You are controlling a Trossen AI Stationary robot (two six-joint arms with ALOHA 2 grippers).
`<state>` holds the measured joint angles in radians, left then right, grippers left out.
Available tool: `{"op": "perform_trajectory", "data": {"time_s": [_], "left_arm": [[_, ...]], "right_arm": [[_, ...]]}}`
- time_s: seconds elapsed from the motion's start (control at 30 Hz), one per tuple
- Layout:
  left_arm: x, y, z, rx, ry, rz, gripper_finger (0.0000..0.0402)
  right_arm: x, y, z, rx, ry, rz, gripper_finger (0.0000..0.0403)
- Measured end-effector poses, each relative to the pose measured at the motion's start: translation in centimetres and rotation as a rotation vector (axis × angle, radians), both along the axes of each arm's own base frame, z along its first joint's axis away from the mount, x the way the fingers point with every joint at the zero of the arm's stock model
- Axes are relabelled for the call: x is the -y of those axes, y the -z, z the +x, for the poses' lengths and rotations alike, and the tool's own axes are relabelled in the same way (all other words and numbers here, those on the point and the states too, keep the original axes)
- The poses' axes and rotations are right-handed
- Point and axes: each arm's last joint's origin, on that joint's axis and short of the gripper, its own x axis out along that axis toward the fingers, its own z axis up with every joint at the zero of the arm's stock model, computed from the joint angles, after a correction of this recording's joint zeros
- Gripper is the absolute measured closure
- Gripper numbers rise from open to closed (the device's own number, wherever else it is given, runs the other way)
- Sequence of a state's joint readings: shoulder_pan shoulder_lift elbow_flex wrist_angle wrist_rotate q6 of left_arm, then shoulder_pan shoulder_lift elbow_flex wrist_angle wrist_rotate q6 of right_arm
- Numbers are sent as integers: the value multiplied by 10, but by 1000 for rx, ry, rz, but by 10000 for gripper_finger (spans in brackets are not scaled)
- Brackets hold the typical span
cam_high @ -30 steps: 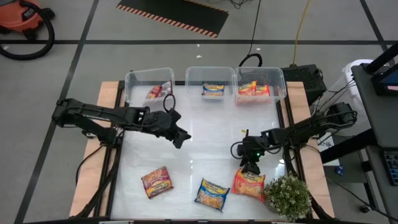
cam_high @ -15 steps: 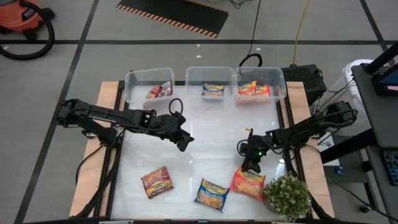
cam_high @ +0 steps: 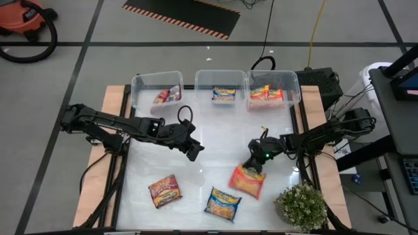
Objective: Sort Maruchan noodles
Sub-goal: Put the orange noodle pack into the right transparent bin
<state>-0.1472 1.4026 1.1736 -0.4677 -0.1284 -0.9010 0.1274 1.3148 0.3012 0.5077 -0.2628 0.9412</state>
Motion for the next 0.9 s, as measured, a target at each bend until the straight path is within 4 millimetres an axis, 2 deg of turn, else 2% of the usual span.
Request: {"op": "perform_trajectory", "data": {"time_s": [0.13, 0.2, 0.47, 0.53, 0.73, 0.9], "left_arm": [[0, 8, 9, -4, -40, 36, 234], [-1, 19, 15, -43, -46, 43, 233], [-21, 58, 61, 10, 52, -95, 230], [-25, 64, 76, 82, 82, -118, 217], [-34, 94, 91, 55, 121, -184, 152], [-35, 119, 100, 22, 216, -218, 138]], "right_arm": [[12, -3, 5, 15, 139, -35, 402], [18, -4, 7, 24, 189, -52, 402], [29, -11, 12, 113, 227, -79, 403], [30, -14, 13, 142, 223, -89, 403], [30, -15, 14, 170, 211, -110, 403], [30, -21, 16, 239, 195, -141, 403]]}}
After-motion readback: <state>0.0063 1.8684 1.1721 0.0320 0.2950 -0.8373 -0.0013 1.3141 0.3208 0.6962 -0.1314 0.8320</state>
